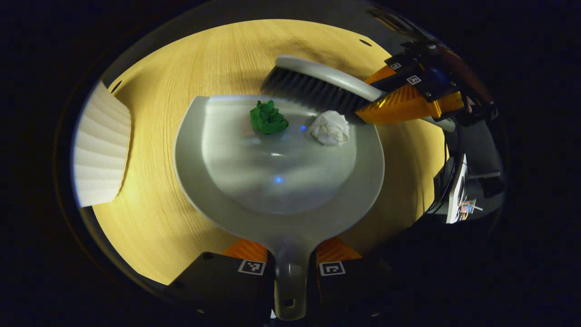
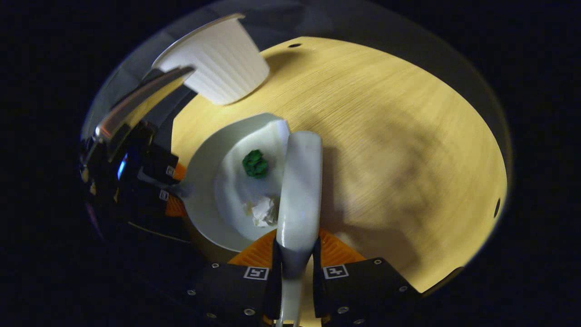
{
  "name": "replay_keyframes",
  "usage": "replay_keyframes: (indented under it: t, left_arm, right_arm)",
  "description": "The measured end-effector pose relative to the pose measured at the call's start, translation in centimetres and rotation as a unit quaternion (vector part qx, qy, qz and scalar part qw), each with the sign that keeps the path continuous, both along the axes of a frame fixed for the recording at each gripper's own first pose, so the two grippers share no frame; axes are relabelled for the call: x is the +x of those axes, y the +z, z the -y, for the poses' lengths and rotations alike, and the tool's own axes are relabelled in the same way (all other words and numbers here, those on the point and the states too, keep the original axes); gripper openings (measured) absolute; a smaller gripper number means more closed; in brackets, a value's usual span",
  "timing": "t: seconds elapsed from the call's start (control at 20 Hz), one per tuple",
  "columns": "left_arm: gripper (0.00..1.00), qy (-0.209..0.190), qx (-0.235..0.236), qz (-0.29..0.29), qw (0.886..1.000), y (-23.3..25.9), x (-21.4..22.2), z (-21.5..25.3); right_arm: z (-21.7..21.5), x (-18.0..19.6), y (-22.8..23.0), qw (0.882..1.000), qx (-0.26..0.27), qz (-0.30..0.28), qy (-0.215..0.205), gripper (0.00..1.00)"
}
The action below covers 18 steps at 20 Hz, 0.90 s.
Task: Pick up the small broom and dustpan from the desktop, sweep the trash into the dustpan with the broom, and then empty the trash into the garbage bin.
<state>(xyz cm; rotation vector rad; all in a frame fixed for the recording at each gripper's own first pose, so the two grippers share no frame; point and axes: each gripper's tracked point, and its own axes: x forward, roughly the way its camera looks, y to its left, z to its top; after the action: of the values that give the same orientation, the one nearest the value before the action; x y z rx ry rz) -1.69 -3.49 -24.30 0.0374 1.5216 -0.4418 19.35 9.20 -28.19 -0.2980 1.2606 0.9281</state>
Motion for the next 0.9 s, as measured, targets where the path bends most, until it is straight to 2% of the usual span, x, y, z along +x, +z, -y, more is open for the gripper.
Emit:
replay_keyframes:
  t: [0.2,0.4,0.45,0.6,0.65,0.75,0.9]
  left_arm:
    - [0.29,0.024,-0.004,0.031,0.999,0.6,0.4,0.6]
    - [0.29,0.017,0.006,0.058,0.998,2.3,0.5,0.1]
    - [0.29,0.012,0.009,0.066,0.998,3.0,0.7,-0.2]
    - [0.29,0.019,-0.004,0.092,0.996,5.4,1.5,-0.3]
    - [0.29,0.020,-0.001,0.100,0.995,7.6,1.6,-0.7]
    - [0.29,0.019,0.003,0.120,0.993,11.0,1.8,-0.7]
    - [0.29,0.028,-0.028,0.148,0.988,16.5,2.5,-0.3]
  right_arm:
    - [3.3,4.7,0.5,0.990,-0.001,0.032,-0.139,0.28]
    - [5.8,6.8,-0.8,0.974,-0.038,0.045,-0.218,0.28]
    - [4.9,4.6,-2.1,0.971,-0.044,0.044,-0.230,0.28]
    - [3.4,3.9,-2.9,0.964,-0.052,0.035,-0.257,0.28]
    - [2.2,3.8,-2.9,0.964,-0.047,0.033,-0.259,0.29]
    - [0.2,4.6,-2.9,0.964,-0.050,0.044,-0.259,0.29]
    - [-2.7,7.4,-2.7,0.963,-0.057,0.058,-0.256,0.29]
